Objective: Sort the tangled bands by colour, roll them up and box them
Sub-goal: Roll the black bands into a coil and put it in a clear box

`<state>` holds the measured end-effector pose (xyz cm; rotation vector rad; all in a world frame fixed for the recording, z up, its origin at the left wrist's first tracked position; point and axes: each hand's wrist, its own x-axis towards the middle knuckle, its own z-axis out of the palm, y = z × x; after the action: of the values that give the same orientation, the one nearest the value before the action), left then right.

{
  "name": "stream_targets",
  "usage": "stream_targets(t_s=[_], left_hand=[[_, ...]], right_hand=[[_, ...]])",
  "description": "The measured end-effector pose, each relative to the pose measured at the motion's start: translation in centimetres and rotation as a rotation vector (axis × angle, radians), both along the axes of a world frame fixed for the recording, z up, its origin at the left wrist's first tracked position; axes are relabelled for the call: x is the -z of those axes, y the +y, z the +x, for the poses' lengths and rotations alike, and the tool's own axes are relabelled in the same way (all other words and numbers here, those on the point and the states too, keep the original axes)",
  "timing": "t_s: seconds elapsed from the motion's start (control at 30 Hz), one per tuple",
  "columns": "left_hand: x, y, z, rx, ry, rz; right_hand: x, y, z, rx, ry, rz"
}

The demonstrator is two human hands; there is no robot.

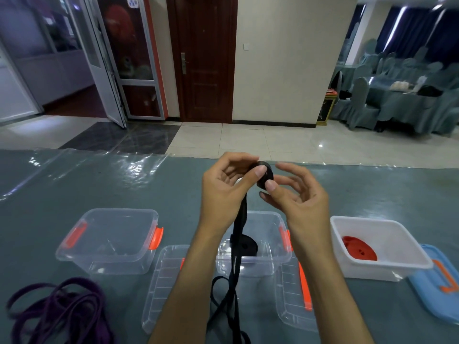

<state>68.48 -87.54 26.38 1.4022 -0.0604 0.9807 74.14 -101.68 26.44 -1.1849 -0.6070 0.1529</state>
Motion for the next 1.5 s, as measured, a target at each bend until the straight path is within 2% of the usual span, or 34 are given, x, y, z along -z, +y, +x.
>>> stream_targets(t_s=[0.17,0.33,0.57,0.7,0.83,0.97,1.13,1.37,1.5], left_hand=[[0.0,0.3,-0.2,0.043,0.093,0.073],[0.3,1.8,-0.9,0.194,0.16,0.186],[0.8,2.5,-1.6,0.174,0.236,0.267],[0.6,2.1,-1.7,0.123,0.249,0.185],[0.3,1.6,-1.2,0.169,0.177,0.091],[0.4,1.4,-1.2,0.236,0.22,0.149],[0.5,1.7,-1.5,0.137,0.208,0.215],[0.1,1.3,-1.5,0.181,0.169,0.144],[-0.2,1.2,-1.3,0.114,0.121,0.107]], right_hand=[[-0.3,-0.8,1.0,0.027,-0.085,-0.151],[0.9,-0.8,0.3,0.082,0.002,-0.045],[0.4,-0.7,0.5,-0.027,0.024,-0.067],[-0.5,-1.0,0.9,0.015,-0.059,-0.124],[-0.3,-0.8,0.6,0.058,-0.062,-0.042],[-0.1,-0.9,0.5,0.038,0.005,0.033],[-0.6,-1.4,1.1,-0.012,0.008,-0.041],[-0.5,-1.6,1.4,-0.031,-0.029,-0.08],[-0.7,-1.8,1.4,-0.085,-0.057,-0.164]])
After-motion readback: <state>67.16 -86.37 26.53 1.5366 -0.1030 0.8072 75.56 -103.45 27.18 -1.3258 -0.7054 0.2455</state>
